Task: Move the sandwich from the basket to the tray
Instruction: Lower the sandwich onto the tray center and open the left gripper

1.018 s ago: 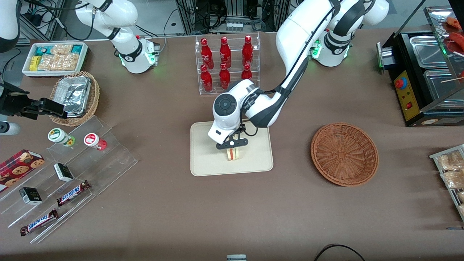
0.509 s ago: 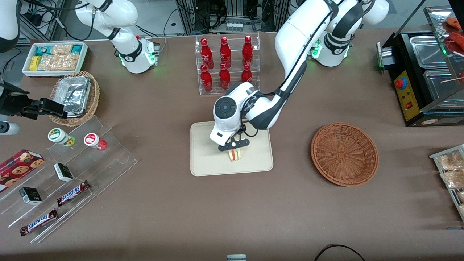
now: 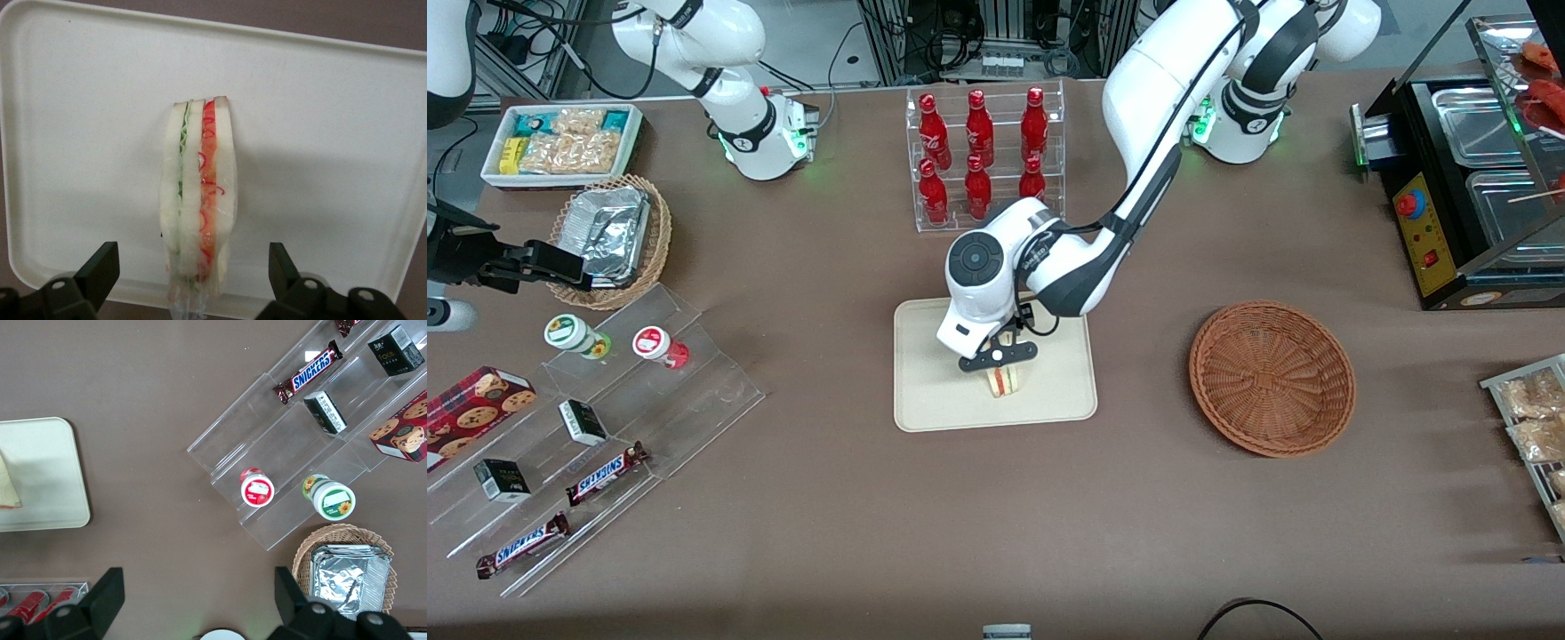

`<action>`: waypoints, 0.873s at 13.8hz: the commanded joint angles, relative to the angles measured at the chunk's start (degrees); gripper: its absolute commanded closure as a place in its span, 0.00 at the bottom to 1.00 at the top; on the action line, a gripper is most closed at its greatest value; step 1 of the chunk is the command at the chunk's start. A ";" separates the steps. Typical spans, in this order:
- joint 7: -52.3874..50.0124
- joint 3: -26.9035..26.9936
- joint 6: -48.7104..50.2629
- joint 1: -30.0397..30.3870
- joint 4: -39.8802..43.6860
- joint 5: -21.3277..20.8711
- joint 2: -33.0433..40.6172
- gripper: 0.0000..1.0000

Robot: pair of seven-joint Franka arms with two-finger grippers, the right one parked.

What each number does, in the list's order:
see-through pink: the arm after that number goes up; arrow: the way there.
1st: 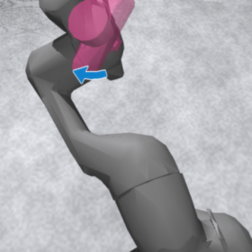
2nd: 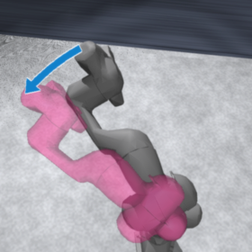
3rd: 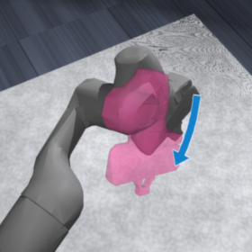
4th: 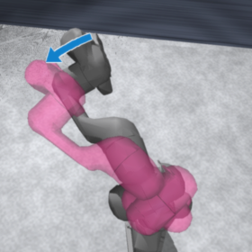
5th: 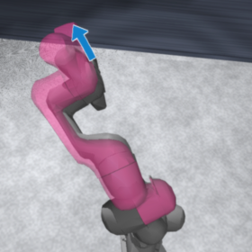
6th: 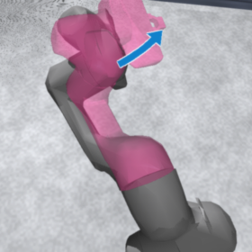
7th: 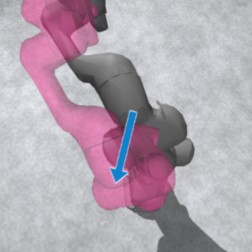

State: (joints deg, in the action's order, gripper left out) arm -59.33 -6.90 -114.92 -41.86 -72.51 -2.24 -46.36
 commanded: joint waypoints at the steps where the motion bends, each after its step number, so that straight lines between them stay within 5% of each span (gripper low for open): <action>1: -0.44 0.31 6.61 -0.25 4.90 -0.57 1.01 0.00; 5: 0.26 0.05 10.93 -0.16 5.89 -0.39 3.73 0.00; 12: 18.15 0.40 17.43 5.46 5.71 0.57 8.56 0.00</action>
State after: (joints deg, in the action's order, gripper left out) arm -47.08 -6.54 -100.06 -38.10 -66.39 -2.21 -40.10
